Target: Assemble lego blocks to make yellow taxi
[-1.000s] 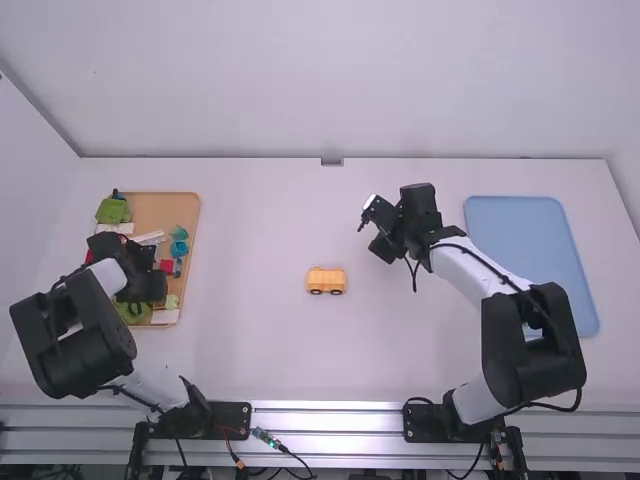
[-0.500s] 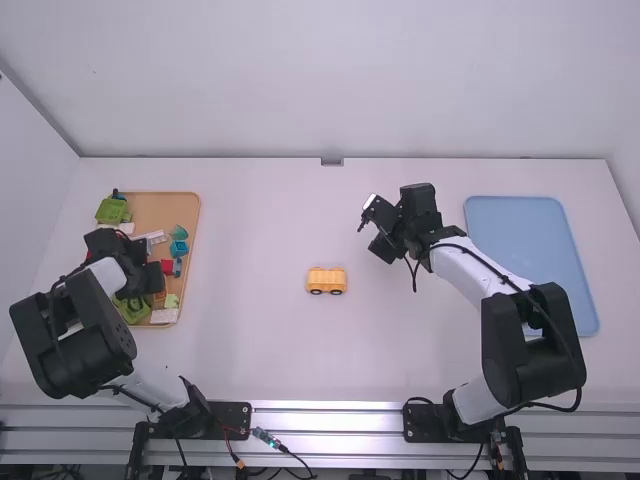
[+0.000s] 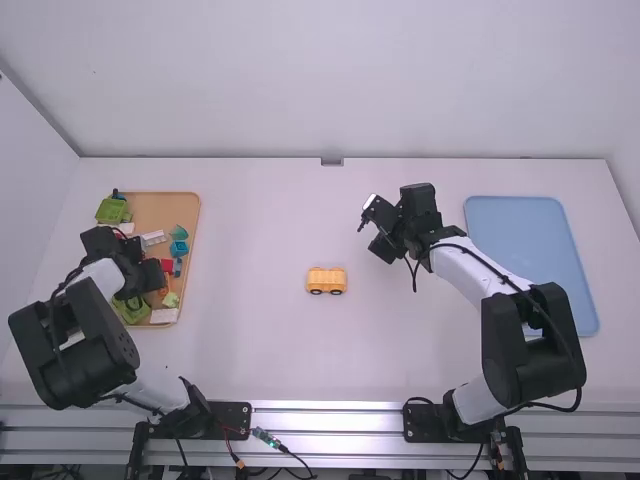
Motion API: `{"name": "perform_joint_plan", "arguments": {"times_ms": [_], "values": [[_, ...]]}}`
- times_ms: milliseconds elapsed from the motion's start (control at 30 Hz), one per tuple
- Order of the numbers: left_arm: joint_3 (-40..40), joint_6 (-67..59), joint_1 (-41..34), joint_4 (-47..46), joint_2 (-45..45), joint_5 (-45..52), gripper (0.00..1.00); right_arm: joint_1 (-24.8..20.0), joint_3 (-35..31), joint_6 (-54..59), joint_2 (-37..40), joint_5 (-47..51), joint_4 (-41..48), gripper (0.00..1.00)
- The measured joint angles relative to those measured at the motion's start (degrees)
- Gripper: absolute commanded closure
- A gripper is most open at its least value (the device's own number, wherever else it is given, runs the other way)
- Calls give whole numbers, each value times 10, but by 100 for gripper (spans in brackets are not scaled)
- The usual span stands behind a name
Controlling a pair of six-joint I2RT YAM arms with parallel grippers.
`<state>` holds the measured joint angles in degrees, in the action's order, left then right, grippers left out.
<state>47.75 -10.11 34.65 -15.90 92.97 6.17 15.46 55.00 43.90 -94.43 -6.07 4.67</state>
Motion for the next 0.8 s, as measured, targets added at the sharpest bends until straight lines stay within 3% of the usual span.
{"name": "perform_joint_plan", "arguments": {"times_ms": [267, 800], "values": [[0, 3, -13, -36, -23, 21, 61, 0, 0, 0, 0, 0, 0, 1], [-19, 50, -38, -18, -23, -60, 52, 0, 0, -1, 0, 0, 0, 1]]}}
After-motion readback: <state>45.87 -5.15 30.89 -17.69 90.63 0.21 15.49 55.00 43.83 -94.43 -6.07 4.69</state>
